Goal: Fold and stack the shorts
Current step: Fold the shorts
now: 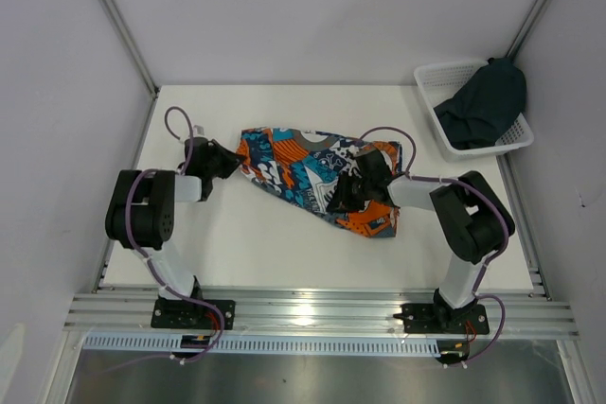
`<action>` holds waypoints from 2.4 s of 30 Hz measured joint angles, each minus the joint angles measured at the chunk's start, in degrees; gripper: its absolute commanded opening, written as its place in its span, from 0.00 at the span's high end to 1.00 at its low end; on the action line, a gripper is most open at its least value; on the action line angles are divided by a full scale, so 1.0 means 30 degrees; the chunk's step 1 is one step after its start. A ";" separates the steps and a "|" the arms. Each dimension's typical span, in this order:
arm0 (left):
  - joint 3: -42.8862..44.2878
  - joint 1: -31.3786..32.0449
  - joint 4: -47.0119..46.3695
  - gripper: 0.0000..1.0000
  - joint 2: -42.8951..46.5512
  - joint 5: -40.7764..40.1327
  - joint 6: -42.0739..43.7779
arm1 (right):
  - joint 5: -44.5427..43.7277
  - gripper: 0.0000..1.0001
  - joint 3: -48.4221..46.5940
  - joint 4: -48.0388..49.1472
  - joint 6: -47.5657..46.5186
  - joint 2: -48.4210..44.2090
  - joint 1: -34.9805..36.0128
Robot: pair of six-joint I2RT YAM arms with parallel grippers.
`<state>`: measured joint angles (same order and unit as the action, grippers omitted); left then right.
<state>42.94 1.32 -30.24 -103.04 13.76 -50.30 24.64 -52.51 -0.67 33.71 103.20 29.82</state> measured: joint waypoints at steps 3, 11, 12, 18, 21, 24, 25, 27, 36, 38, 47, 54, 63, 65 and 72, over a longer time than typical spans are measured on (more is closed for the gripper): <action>-0.0685 -0.0131 0.0386 1.00 0.1013 0.0146 0.0517 | 0.0160 0.50 0.0007 -0.0197 -0.0109 -0.0313 0.0000; -0.2594 -0.0204 0.1523 1.00 0.4597 -0.0080 0.1552 | -0.0146 0.48 -0.2215 -0.1195 -0.0627 -0.0554 -0.0146; -0.2747 -0.0204 0.1676 1.00 0.5049 -0.0153 0.1676 | -0.0080 0.49 -0.2528 -0.0794 -0.0503 -0.0554 -0.0175; -0.4095 -0.0219 0.1880 1.00 0.7082 -0.0561 0.2288 | 0.0816 0.47 -0.4619 0.3679 0.1858 0.0678 -0.0175; -0.5013 -0.0204 0.2135 1.00 0.7941 -0.0794 0.2470 | 0.1013 0.51 -0.5938 0.5909 0.2936 0.2550 0.0029; -0.5632 -0.0197 0.2295 1.00 0.8531 -0.1093 0.2667 | 0.0903 0.58 -0.6615 0.8131 0.4233 0.4714 0.0328; -0.5814 -0.0182 0.2339 1.00 0.8699 -0.1209 0.2769 | 0.0765 0.61 -0.6696 0.8699 0.4561 0.5362 0.0430; -0.6084 -0.0182 0.2368 1.00 0.8932 -0.1443 0.2871 | 0.0401 0.62 -0.6725 0.9617 0.5209 0.6470 0.0576; -0.6958 -0.0146 0.2688 1.00 0.9646 -0.2222 0.2987 | -0.0663 0.62 -0.6870 1.3937 0.7257 0.9777 0.0342; -0.7133 -0.0117 0.3126 1.00 1.0047 -0.2543 0.3016 | -0.1020 0.62 -0.6921 1.4498 0.7497 1.0032 0.0058; -0.7169 -0.0073 0.4218 1.00 1.0921 -0.3548 0.3286 | -0.2667 0.63 -0.7278 1.4702 0.7701 1.0258 -0.1013; -0.7023 -0.0073 0.4779 0.76 1.0331 -0.3548 0.3424 | -0.3206 0.52 -0.8429 1.2859 0.6448 1.0112 -0.0874; -0.6856 -0.0073 0.5428 0.13 1.0076 -0.3570 0.3461 | -0.3067 0.48 -0.8182 0.9865 0.4146 0.6601 -0.0940; -0.6856 -0.0073 0.5486 0.06 1.0076 -0.3577 0.3453 | -0.3089 0.55 -0.7111 0.9908 0.4029 0.4845 -0.0925; -0.6637 -0.0080 0.5566 0.01 0.9938 -0.3679 0.3424 | -0.3585 0.88 -0.4240 1.0469 0.4401 0.2047 0.0321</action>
<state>23.03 1.08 -13.54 -73.23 2.72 -40.03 13.89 -65.23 30.74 46.92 109.34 30.79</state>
